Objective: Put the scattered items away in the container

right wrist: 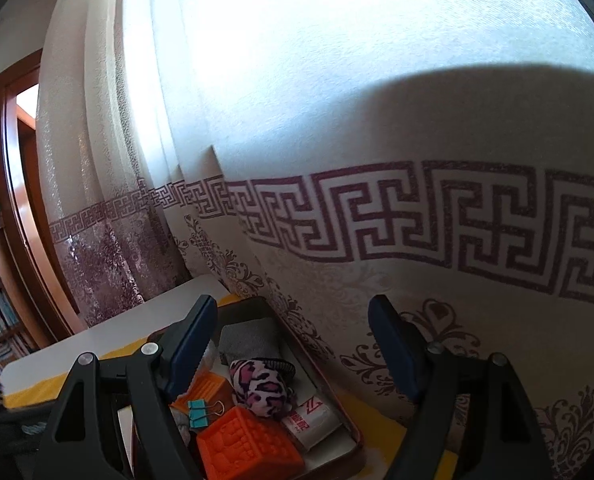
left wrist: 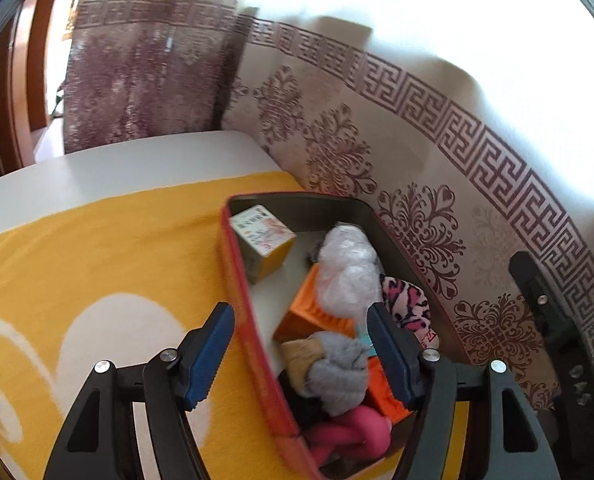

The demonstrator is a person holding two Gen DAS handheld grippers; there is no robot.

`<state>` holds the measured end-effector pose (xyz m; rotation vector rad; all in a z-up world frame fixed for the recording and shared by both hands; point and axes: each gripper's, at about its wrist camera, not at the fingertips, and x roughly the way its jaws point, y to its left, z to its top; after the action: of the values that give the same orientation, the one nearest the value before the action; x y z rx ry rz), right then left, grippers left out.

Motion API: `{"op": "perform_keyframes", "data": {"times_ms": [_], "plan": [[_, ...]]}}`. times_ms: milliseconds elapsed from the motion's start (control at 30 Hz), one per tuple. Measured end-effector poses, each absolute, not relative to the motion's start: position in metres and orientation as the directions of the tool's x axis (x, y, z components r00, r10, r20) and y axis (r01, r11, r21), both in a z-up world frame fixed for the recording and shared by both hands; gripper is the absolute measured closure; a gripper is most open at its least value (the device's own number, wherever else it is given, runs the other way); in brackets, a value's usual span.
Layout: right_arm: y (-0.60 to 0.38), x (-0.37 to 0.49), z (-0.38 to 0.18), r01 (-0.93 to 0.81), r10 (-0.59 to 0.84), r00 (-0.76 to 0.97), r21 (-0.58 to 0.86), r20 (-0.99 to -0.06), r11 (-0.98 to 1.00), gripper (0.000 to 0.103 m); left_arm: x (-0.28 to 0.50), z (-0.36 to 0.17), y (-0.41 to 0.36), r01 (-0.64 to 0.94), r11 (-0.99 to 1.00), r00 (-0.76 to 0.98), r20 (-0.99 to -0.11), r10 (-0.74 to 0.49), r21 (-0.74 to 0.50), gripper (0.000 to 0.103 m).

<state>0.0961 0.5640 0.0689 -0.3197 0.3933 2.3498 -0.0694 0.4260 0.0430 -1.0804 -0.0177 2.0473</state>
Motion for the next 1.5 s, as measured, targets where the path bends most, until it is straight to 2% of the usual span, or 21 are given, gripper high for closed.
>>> {"op": "perform_keyframes", "data": {"times_ms": [233,467,733,900,1267,1500], "plan": [[0.557,0.087,0.065,-0.69,0.614,-0.706,0.152,-0.352,-0.707,0.022,-0.066,0.053,0.381,-0.608,-0.718,-0.363,-0.686,0.631,-0.338,0.033],[0.544,0.081,0.063,-0.665,0.594,-0.722,0.117,-0.356,-0.738,0.022,-0.059,0.068,0.303,-0.536,-0.793,-0.473,-0.675,0.566,-0.289,0.033],[0.514,0.074,0.06,-0.64,0.604,-0.733,0.017,-0.314,-0.768,0.022,-0.065,0.056,0.194,-0.33,-0.898,-0.58,-0.689,0.435,-0.289,0.033],[0.488,0.072,0.06,-0.64,0.634,-0.731,-0.071,-0.25,-0.765,0.022,-0.076,0.044,0.14,-0.194,-0.942,-0.634,-0.697,0.334,-0.274,0.033],[0.474,0.064,0.056,-0.633,0.635,-0.722,-0.107,-0.276,-0.767,0.022,-0.129,0.013,0.119,-0.129,-0.931,-0.564,-0.746,0.353,-0.342,0.033],[0.469,0.057,0.049,-0.614,0.626,-0.721,-0.143,-0.297,-0.776,0.022,-0.143,-0.003,0.119,-0.098,-0.934,-0.554,-0.761,0.338,-0.343,0.033]]}}
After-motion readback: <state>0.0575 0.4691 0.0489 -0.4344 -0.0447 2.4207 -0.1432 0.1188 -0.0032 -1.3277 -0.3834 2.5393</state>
